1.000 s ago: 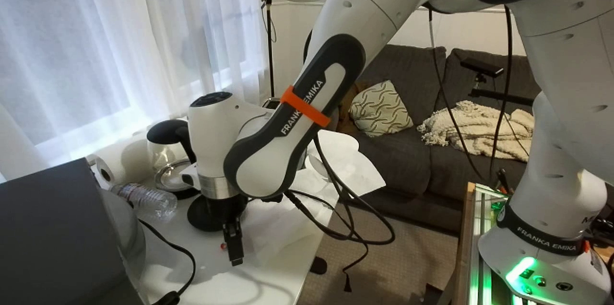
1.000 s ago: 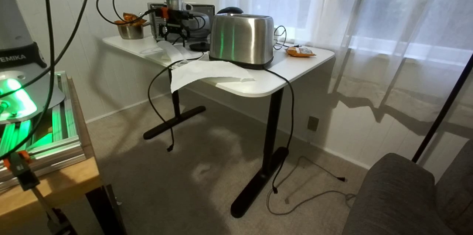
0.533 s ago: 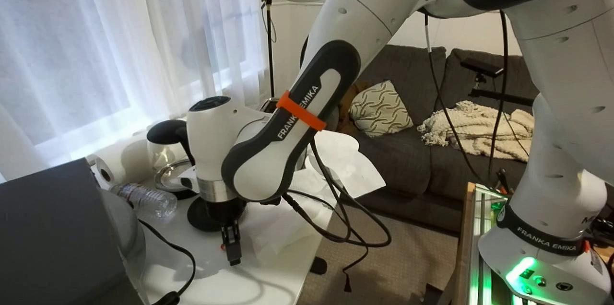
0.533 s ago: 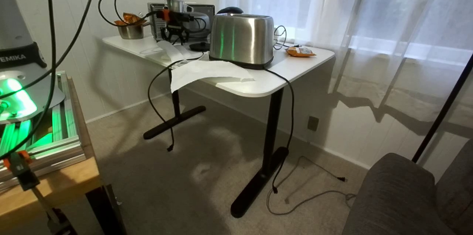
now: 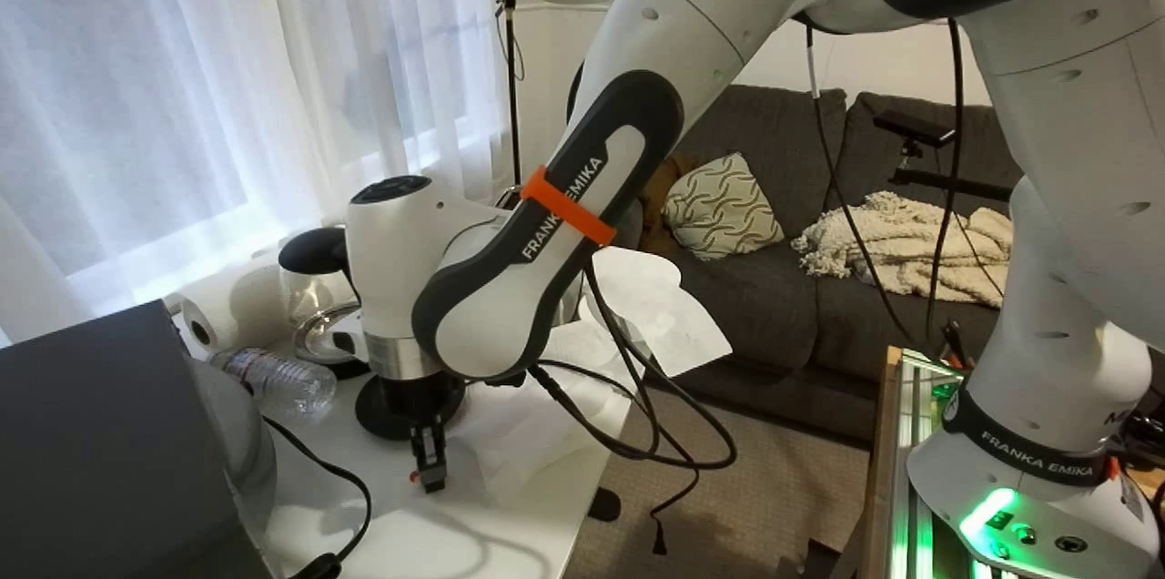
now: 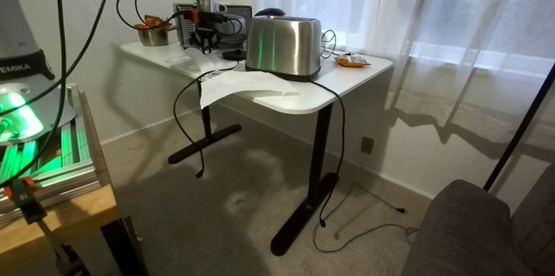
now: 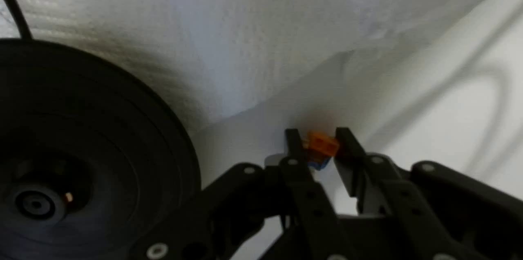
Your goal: Move the orange object to the left
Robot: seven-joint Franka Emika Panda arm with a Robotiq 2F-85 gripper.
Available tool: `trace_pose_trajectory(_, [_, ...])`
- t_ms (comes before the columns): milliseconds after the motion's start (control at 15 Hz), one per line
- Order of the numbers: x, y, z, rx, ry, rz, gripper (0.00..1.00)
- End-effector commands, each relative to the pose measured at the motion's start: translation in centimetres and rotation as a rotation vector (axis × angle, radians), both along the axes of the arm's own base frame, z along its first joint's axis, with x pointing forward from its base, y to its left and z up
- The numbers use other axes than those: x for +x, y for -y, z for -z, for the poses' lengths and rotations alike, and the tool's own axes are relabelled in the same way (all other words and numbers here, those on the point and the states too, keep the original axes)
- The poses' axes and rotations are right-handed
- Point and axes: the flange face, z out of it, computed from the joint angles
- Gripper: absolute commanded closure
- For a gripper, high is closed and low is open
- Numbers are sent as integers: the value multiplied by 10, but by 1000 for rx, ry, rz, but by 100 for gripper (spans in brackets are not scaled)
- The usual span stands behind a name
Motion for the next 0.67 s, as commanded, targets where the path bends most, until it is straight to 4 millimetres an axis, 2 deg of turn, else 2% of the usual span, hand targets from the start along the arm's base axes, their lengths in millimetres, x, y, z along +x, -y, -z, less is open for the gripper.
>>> trace_pose_trajectory(0, [-4,-18,-26,-21,47,-26,93])
trace_pose_trajectory(200, [-4,-32,-59,-24,102,-37,94])
trace_pose_trajectory(600, [-11,-42,-146,-32,208,48,94])
